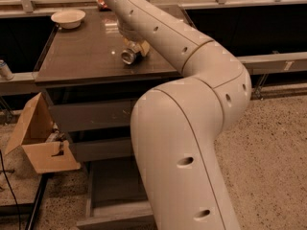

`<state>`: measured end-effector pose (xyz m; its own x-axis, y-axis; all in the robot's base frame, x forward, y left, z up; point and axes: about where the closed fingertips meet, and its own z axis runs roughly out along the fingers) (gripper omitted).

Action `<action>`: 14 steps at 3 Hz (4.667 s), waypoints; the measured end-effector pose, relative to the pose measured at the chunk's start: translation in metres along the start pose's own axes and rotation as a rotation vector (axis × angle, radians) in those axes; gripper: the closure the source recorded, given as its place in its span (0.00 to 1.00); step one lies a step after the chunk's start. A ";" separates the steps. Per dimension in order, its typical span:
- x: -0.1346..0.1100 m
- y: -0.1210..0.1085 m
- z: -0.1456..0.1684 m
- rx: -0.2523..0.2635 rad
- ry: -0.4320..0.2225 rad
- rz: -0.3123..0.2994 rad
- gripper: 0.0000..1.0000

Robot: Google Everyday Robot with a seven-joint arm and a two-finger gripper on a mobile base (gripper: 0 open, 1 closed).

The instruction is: Place redbull can into bottom drawer

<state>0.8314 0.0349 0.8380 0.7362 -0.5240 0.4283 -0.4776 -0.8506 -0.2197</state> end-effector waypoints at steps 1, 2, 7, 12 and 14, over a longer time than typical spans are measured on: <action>-0.003 0.004 -0.039 0.086 -0.054 0.011 1.00; 0.000 0.019 -0.076 0.159 -0.086 0.049 1.00; -0.030 0.095 -0.139 0.500 -0.435 0.447 1.00; -0.103 0.173 -0.152 0.543 -0.781 0.764 1.00; -0.146 0.192 -0.125 0.485 -0.869 0.822 1.00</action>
Offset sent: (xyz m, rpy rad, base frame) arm -0.0788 -0.0301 0.1070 0.2914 -0.0368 0.0472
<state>0.5721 -0.0462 0.8425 0.4670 -0.5987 -0.6508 -0.8495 -0.0995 -0.5180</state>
